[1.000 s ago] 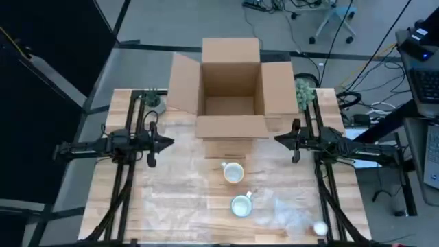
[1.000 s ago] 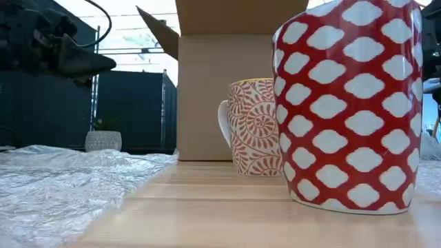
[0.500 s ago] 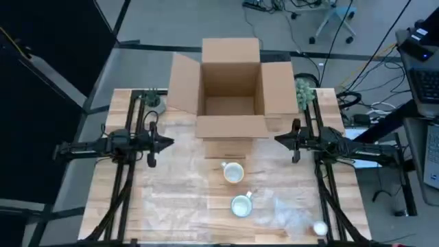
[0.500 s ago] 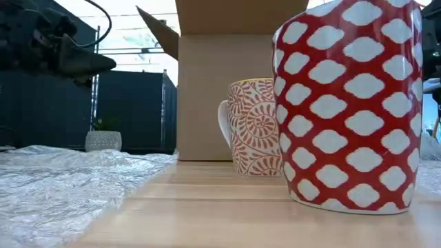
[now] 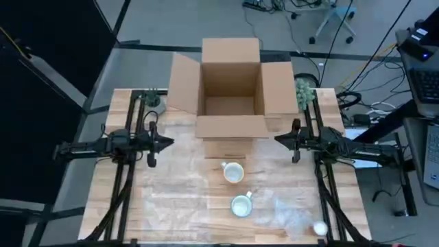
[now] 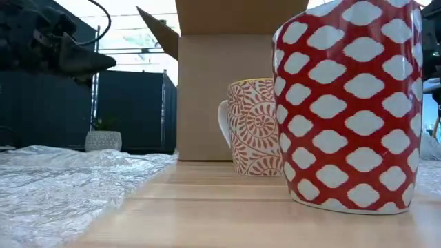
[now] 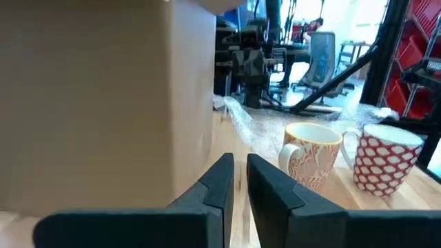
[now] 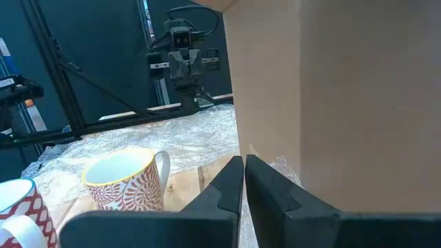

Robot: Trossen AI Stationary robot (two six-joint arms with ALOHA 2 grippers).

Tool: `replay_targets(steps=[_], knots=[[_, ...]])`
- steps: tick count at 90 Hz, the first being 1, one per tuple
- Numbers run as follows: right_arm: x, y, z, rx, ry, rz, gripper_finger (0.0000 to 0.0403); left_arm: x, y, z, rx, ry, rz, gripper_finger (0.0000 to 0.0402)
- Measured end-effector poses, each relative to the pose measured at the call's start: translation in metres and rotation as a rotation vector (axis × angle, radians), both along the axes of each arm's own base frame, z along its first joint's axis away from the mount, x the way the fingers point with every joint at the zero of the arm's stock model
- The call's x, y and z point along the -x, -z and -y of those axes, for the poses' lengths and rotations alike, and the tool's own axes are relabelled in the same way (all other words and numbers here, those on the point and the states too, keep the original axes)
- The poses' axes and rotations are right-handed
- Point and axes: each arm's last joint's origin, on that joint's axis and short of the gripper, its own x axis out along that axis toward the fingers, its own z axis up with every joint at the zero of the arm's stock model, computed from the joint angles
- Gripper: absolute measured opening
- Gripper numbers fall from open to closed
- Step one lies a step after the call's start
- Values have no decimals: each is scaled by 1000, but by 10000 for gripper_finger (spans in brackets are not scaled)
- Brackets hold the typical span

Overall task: Wrap mug
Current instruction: Wrap the yellow mug with the left bubble wrap

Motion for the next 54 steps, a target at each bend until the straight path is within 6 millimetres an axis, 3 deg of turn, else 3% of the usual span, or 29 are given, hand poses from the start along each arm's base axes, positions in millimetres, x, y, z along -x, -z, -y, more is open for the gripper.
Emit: replay_targets(steps=[13,31,40,54], knots=[[0,0,0,0,0,0,4,2,-15,0,172,15,167,28],[0,0,0,0,0,0,4,10,-50,4,169,93,393,26],[0,0,0,0,0,0,4,8,-74,10,86,147,384,9],[0,0,0,0,0,0,4,-12,-113,22,-95,227,216,1]])
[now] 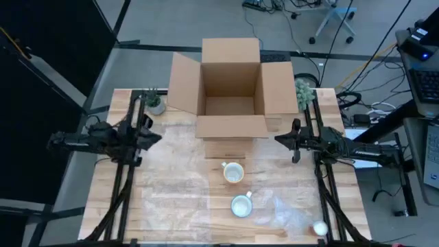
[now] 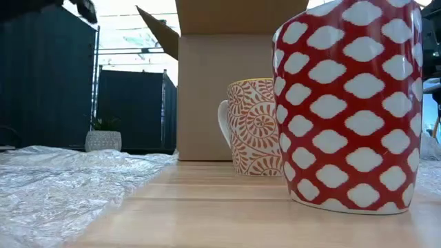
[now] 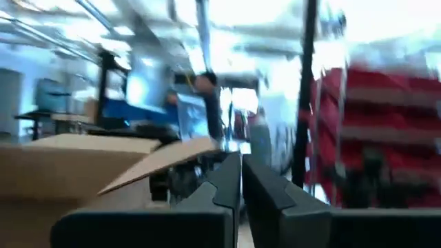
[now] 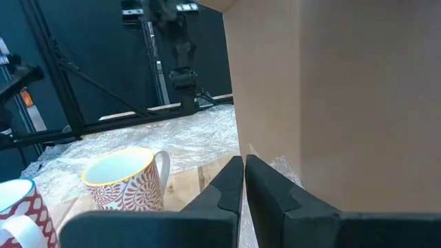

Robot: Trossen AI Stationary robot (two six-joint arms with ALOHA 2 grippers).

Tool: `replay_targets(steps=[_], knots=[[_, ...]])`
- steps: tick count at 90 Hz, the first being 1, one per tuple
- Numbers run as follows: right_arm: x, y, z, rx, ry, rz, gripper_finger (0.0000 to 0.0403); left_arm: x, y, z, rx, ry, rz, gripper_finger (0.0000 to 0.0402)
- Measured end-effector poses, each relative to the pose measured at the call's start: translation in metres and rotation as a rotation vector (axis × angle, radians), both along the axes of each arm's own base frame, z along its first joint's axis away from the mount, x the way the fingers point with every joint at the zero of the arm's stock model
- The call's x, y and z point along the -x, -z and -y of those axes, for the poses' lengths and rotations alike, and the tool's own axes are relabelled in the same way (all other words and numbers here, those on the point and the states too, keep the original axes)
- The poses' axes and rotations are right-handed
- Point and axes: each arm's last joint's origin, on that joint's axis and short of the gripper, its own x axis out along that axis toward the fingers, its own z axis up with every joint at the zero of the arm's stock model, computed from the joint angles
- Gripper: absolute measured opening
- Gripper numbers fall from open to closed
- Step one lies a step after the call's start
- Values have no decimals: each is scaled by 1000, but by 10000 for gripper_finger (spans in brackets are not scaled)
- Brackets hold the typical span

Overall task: Wrap mug
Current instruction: Wrap the yellow mug with the left bubble wrap

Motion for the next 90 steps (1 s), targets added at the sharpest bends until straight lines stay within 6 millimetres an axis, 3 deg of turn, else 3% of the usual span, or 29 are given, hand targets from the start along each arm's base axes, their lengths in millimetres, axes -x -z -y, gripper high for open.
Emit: replay_targets(steps=[13,21,38,52,63,75,90], knots=[[0,0,0,0,0,0,4,-26,-43,17,-77,56,-187,0],[0,0,0,0,0,0,4,-48,-60,37,-156,117,-287,0],[0,0,0,0,0,0,4,-92,-74,82,-326,131,-462,0],[0,0,0,0,0,0,4,-131,-58,112,-397,122,-577,0],[0,0,0,0,0,0,4,-161,-33,127,-437,120,-670,0],[0,0,0,0,0,0,4,-198,-5,131,-466,80,-773,0],[0,0,0,0,0,1,4,-236,1,129,-479,34,-857,5]])
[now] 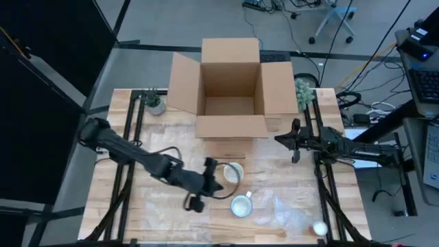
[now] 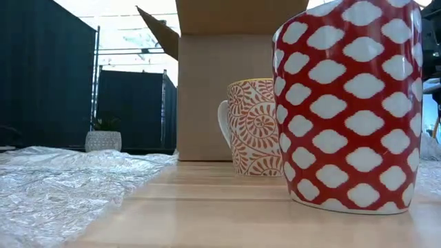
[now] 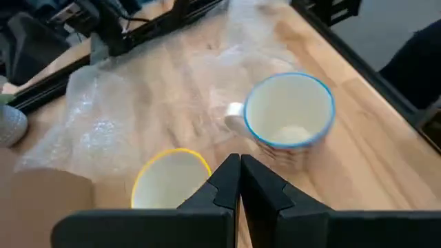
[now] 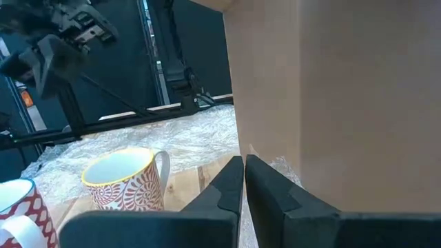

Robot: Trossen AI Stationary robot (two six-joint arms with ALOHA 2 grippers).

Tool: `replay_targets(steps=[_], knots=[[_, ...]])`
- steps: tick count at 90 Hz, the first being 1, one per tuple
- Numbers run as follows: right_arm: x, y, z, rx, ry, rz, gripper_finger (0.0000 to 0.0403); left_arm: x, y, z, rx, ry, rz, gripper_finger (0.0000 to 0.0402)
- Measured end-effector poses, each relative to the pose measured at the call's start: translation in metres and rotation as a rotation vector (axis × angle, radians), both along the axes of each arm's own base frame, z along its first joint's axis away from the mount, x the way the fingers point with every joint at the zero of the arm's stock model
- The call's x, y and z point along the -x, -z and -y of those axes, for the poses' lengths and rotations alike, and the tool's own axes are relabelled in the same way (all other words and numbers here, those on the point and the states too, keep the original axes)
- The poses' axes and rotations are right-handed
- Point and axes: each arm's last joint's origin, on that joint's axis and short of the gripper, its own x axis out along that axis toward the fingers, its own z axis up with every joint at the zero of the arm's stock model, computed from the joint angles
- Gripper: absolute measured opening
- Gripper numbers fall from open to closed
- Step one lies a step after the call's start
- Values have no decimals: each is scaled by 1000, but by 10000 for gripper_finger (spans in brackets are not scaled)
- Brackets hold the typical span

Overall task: Wrap mug
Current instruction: Wrap the yellow mug with the left bubble wrap

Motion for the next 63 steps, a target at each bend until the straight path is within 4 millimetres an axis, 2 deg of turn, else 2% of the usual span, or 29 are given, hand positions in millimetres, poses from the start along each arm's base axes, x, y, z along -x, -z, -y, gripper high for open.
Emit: replay_targets(steps=[12,21,34,48,63], knots=[[0,0,0,0,0,0,4,-23,13,-1,-46,-17,-125,42],[0,0,0,0,0,0,4,-39,26,-3,-92,-11,-181,84],[0,0,0,0,0,0,4,-56,36,-10,-120,-28,-241,147],[0,0,0,0,0,0,4,-65,44,-18,-133,-52,-286,197],[0,0,0,0,0,-1,4,-66,62,-25,-162,-64,-388,214]])
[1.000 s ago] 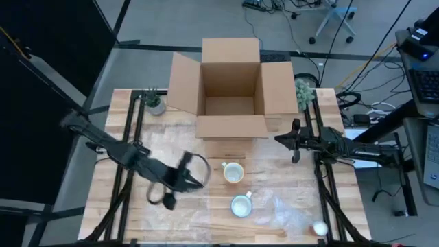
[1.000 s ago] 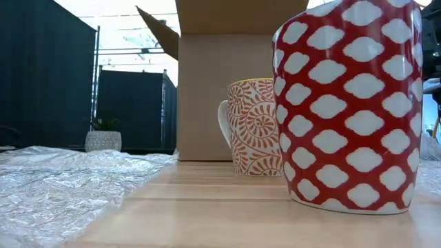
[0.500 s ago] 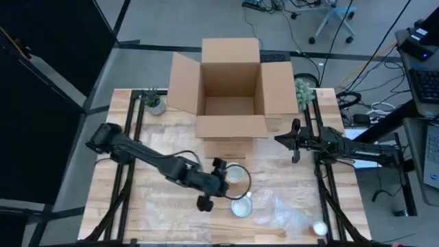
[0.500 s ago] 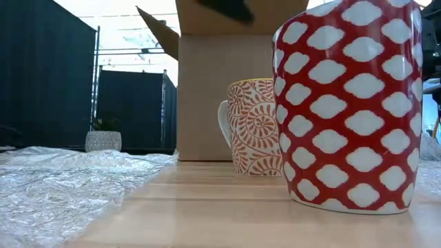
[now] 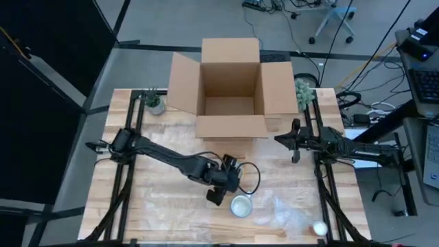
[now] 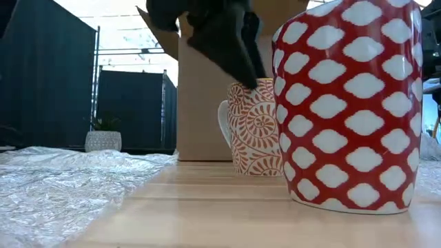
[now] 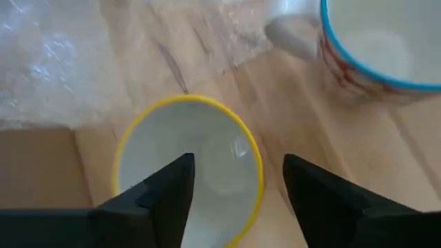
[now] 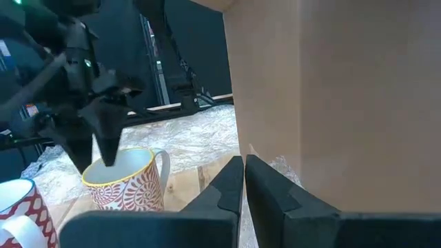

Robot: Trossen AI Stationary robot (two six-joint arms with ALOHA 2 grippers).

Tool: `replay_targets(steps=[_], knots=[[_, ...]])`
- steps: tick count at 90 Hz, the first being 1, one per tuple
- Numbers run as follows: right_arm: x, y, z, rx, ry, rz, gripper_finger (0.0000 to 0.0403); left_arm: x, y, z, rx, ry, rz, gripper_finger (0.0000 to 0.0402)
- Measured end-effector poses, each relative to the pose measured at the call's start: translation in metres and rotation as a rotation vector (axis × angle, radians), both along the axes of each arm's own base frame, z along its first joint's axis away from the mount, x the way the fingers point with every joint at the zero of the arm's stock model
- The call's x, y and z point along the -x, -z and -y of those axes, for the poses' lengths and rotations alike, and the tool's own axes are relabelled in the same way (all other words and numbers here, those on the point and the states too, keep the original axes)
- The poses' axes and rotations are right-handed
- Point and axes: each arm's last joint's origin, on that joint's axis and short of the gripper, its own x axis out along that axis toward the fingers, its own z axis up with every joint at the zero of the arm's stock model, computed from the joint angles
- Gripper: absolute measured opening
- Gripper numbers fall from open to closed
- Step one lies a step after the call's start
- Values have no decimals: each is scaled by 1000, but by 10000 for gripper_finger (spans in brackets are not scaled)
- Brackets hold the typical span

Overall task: Wrap mug
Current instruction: Wrap the yellow mug with the left bubble wrap

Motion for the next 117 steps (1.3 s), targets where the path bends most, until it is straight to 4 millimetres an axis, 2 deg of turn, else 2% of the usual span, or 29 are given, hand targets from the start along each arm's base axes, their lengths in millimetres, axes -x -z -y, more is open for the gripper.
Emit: replay_targets(steps=[29,39,54,58,66,77,97,117], knots=[[0,0,0,0,0,0,4,-10,42,1,-30,-6,-90,203],[0,0,0,0,0,1,4,-11,47,1,-35,-6,-103,153],[0,0,0,0,0,1,4,-11,47,1,-35,-9,-103,28],[0,0,0,0,0,1,4,-10,46,0,-42,-14,-105,15],[0,0,0,0,0,0,4,-10,43,1,-72,-22,-88,14],[0,0,0,0,0,0,4,-3,28,4,-83,-66,-96,10],[0,0,0,0,0,0,4,17,-20,18,-56,-181,-170,8],[0,0,0,0,0,0,4,69,-56,29,-25,-363,-275,7]])
